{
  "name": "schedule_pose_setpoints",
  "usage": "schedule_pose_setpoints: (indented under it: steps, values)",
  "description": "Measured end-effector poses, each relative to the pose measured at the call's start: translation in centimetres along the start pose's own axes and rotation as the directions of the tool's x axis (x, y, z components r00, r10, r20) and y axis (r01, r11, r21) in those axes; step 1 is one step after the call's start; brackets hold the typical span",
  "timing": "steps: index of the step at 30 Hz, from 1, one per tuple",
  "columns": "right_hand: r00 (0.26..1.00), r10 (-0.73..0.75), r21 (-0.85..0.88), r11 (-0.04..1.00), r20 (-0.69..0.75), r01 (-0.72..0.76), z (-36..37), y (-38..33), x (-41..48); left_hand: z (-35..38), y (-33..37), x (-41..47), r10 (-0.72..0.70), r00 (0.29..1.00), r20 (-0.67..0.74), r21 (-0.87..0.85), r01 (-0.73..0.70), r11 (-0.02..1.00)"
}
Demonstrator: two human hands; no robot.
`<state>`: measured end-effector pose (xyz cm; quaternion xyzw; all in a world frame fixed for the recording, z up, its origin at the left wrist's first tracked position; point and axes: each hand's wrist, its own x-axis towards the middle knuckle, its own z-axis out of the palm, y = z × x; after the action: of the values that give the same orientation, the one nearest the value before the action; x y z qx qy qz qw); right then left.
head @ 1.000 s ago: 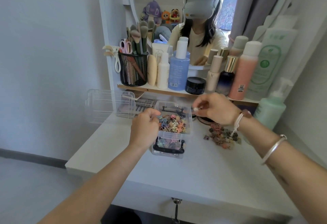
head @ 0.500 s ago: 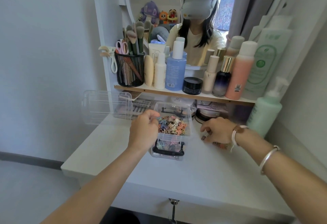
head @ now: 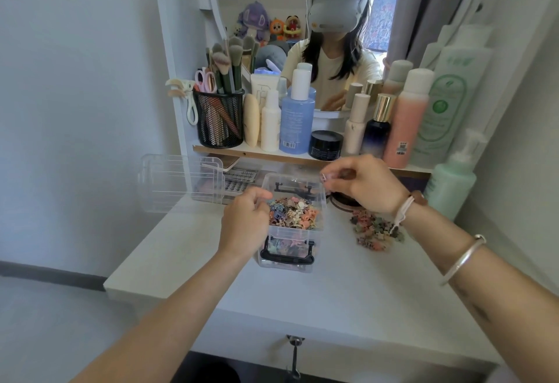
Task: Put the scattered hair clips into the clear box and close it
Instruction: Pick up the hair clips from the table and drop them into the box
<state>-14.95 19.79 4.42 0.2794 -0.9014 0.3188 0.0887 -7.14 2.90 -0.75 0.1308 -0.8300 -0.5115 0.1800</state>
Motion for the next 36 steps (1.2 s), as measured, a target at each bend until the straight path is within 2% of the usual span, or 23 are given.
schedule_pose_setpoints:
  steps: [2,5,9,10,12,14,15,16,21,23,25,27,29,30,32,34,35,36]
  values:
    - [0.998,-0.04,0.02,0.999,0.049,0.039,0.6,-1.4,0.4,0.2,0.1,-0.2,0.004,1.0,0.01,0.004,-0.004,1.0]
    - [0.991,-0.033,-0.091,0.995,0.133,0.045,1.6,-1.8,0.4,0.4,0.3,-0.5,0.009,0.999,0.031,0.001,-0.009,1.0]
    - [0.999,0.042,-0.087,0.995,-0.001,-0.042,0.2,-0.8,-0.1,0.4,0.2,-0.4,0.01,0.999,0.035,0.007,-0.011,1.0]
    - [0.997,0.079,-0.104,0.992,0.004,-0.078,-0.3,-0.2,-0.3,0.4,0.1,-0.4,0.011,0.999,0.03,0.008,-0.011,1.0]
    - [0.977,0.154,-0.257,0.96,0.15,-0.112,-0.9,1.3,-1.0,0.5,0.2,-0.4,0.012,1.0,0.021,0.007,-0.012,1.0]
    - [0.897,0.268,-0.444,0.891,0.35,-0.092,-0.4,2.7,-1.9,0.6,0.3,-0.4,0.013,1.0,0.012,0.01,-0.013,1.0]
    - [0.861,0.315,-0.506,0.859,0.399,-0.08,0.0,3.3,-2.3,0.6,0.3,-0.4,0.013,1.0,0.008,0.014,-0.013,1.0]
    - [0.846,0.34,-0.541,0.838,0.411,-0.074,0.4,3.7,-2.7,0.6,0.3,-0.4,0.013,1.0,0.004,0.016,-0.013,1.0]
    - [0.901,0.247,-0.569,0.822,0.357,0.0,1.6,4.5,-3.3,0.6,0.3,-0.4,0.013,1.0,0.003,0.016,-0.013,1.0]
    - [0.913,0.213,-0.53,0.848,0.347,0.004,1.3,4.3,-3.2,0.6,0.3,-0.4,0.013,1.0,0.009,0.016,-0.013,1.0]
    - [0.957,0.148,-0.411,0.911,0.251,-0.033,0.5,3.5,-2.6,0.6,0.3,-0.4,0.014,1.0,0.011,0.009,-0.014,1.0]
    - [0.993,0.066,-0.156,0.986,0.095,-0.051,-0.5,1.9,-1.8,0.5,0.3,-0.4,0.017,1.0,0.016,0.015,-0.017,1.0]
    - [0.998,0.029,0.149,0.988,0.052,-0.036,-0.9,-0.2,-1.3,0.5,0.3,-0.4,0.021,1.0,0.021,0.028,-0.022,0.999]
    - [0.998,0.017,0.227,0.973,0.062,-0.031,-0.9,-1.0,-1.2,0.5,0.3,-0.4,0.022,0.999,0.023,0.033,-0.023,0.999]
    - [0.994,0.02,0.232,0.972,0.111,-0.046,-0.7,-1.6,-1.0,0.4,0.4,-0.4,0.023,0.999,0.029,0.028,-0.024,0.999]
    - [0.986,0.099,0.231,0.964,0.137,-0.129,-0.9,-0.9,-1.3,0.4,0.3,-0.4,0.025,0.999,0.034,0.016,-0.026,1.0]
    - [0.981,0.142,0.176,0.97,0.133,-0.165,-1.1,0.0,-1.5,0.4,0.3,-0.4,0.025,0.999,0.035,0.013,-0.026,1.0]
    - [0.976,0.173,0.029,0.984,0.133,-0.178,-1.4,1.0,-1.9,0.4,0.3,-0.5,0.026,0.999,0.037,0.017,-0.027,0.999]
